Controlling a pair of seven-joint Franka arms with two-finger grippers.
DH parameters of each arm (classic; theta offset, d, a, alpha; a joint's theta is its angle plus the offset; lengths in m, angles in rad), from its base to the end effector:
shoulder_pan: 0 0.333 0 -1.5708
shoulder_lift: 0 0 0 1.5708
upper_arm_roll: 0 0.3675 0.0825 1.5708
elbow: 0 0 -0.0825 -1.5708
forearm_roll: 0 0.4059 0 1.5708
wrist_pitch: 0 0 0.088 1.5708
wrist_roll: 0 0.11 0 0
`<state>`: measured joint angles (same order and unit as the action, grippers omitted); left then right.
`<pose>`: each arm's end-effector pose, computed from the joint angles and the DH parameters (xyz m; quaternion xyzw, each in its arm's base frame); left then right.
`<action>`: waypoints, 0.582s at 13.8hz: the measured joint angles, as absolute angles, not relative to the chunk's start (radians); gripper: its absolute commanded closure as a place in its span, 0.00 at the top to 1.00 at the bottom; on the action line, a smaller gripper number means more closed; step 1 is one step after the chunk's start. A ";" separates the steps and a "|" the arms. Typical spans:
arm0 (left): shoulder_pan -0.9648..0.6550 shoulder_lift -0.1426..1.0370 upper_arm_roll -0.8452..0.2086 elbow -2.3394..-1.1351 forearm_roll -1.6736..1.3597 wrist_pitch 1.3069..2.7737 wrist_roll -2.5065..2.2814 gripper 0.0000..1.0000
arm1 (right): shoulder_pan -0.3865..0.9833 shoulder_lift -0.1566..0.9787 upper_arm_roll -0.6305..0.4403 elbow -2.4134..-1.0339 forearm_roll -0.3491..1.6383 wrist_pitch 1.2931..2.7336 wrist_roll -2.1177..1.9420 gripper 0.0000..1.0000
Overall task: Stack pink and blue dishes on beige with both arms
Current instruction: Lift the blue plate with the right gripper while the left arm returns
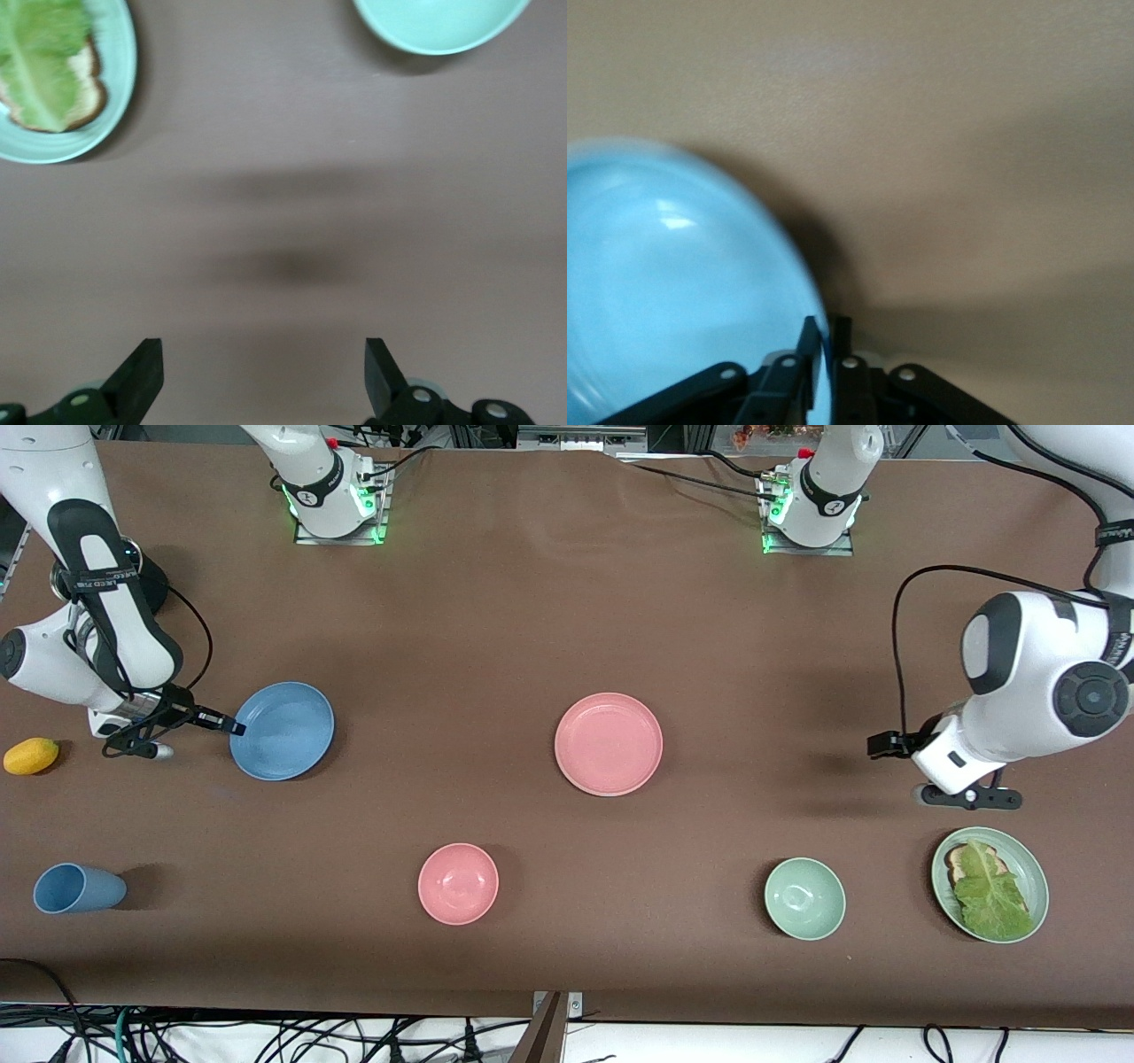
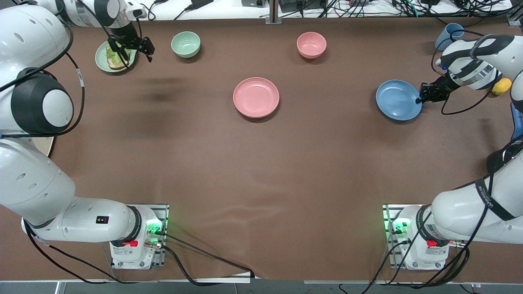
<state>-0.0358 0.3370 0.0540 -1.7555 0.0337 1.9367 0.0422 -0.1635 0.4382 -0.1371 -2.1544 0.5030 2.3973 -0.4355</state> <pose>0.6622 0.0113 0.3998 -0.9965 0.0200 0.0783 0.0219 0.5547 -0.1670 0.2052 -0.9802 0.1290 0.0380 0.1451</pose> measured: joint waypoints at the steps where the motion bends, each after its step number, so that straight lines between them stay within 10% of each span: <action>1: -0.034 0.333 0.070 -1.755 0.034 1.929 0.053 1.00 | -0.164 0.436 -0.137 -2.149 0.504 2.389 -0.440 0.00; 8: -0.037 0.170 0.077 -1.741 -0.022 1.803 0.061 1.00 | -0.163 0.431 -0.136 -1.943 0.503 2.108 -0.440 0.00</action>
<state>-0.0371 0.1704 0.0771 -1.7411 -0.0220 1.8028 0.0608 -0.1628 0.4315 -0.1355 -1.9432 0.5029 2.1078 -0.4400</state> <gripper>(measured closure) 0.000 0.952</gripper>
